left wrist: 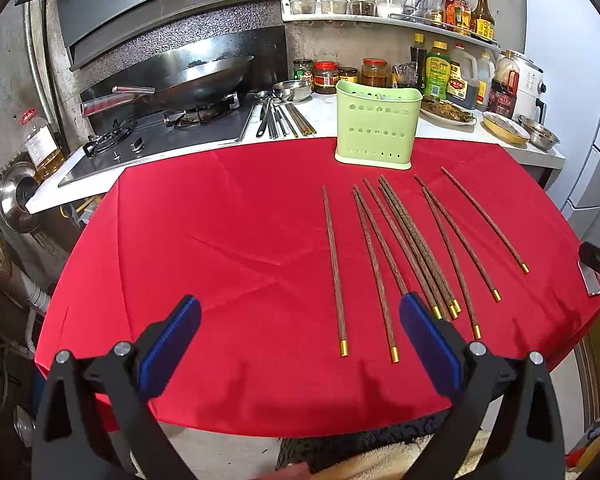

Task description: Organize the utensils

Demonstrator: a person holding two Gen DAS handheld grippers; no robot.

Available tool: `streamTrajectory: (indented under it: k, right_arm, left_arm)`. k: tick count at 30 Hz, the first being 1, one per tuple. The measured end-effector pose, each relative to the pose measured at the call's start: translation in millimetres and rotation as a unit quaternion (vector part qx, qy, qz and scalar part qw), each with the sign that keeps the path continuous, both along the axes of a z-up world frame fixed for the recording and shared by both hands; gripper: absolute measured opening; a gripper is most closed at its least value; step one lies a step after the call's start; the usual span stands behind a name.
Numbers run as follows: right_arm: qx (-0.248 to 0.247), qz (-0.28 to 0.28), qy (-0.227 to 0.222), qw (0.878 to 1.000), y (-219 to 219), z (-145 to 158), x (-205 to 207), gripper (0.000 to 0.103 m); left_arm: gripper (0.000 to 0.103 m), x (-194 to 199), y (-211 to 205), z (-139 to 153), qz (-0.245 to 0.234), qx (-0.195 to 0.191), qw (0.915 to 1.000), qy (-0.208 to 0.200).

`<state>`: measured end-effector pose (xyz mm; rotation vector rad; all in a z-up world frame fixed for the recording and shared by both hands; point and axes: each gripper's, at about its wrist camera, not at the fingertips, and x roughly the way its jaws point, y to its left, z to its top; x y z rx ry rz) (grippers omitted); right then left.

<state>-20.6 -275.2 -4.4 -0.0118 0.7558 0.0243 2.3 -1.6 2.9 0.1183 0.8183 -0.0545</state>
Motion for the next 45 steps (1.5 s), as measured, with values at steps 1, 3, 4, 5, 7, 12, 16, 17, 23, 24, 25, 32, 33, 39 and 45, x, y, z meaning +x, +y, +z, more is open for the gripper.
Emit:
streamTrajectory:
  k: [1,3,4,5,7,12,16,17,23,24,25,32,33,39,45]
  right_arm:
    - [0.0,0.0,0.0,1.0,0.1,0.0,-0.1,0.097]
    - [0.001,0.0,0.0,1.0,0.2,0.1,0.1,0.097]
    - [0.0,0.0,0.0,1.0,0.4,0.2,0.1,0.097]
    - [0.0,0.0,0.0,1.0,0.7,0.2,-0.1,0.097]
    - [0.0,0.0,0.001,1.0,0.6,0.2,0.0,0.097]
    - [0.001,-0.001,0.0,1.0,0.3,0.1,-0.2,0.097]
    - [0.001,0.0,0.0,1.0,-0.1,0.3,-0.1,0.097]
    - [0.001,-0.001,0.0,1.0,0.2,0.1,-0.2,0.097]
    - [0.001,-0.001,0.001,1.0,-0.2,0.2,-0.2,0.097]
    - [0.001,-0.001,0.0,1.0,-0.3,0.1,-0.2,0.097]
    - [0.002,-0.002,0.001,1.0,-0.6,0.3,-0.6,0.097]
    - [0.002,-0.002,0.001,1.0,-0.6,0.3,-0.5,0.097]
    - [0.003,-0.002,0.001,1.0,-0.4,0.1,-1.2,0.097]
    - [0.002,0.0,0.002,1.0,0.7,-0.5,-2.7,0.097]
    - [0.004,-0.002,0.001,1.0,0.6,-2.8,-2.8,0.097]
  left_arm:
    - [0.097,-0.4,0.9,0.3,0.0,0.0,1.0,0.0]
    - [0.097,0.0,1.9,-0.2,0.0,-0.001,1.0,-0.001]
    - [0.097,-0.3,1.9,0.2,0.0,-0.001,1.0,-0.001]
    - [0.097,-0.1,1.9,-0.1,0.0,-0.001,1.0,-0.001]
    - [0.097,0.0,2.0,-0.2,0.0,-0.001,1.0,0.0]
    - [0.097,-0.1,2.9,0.3,0.0,-0.001,1.0,0.0]
    - [0.097,0.0,2.8,0.3,0.0,-0.001,1.0,0.0]
    - [0.097,-0.1,2.5,0.4,0.0,-0.001,1.0,0.0]
    - [0.097,0.0,2.7,0.3,0.0,-0.001,1.0,0.0]
    - [0.097,-0.1,2.7,0.4,0.0,-0.001,1.0,0.0]
    - [0.097,-0.1,2.8,0.4,0.0,-0.001,1.0,0.0]
    - [0.097,-0.2,2.8,0.2,0.0,-0.001,1.0,0.0]
    - [0.097,-0.3,2.6,0.4,0.0,-0.001,1.0,0.0]
    - [0.097,-0.3,2.7,0.1,0.0,-0.001,1.0,0.0]
    - [0.097,2.0,4.8,-3.0,0.008,0.004,1.0,0.001]
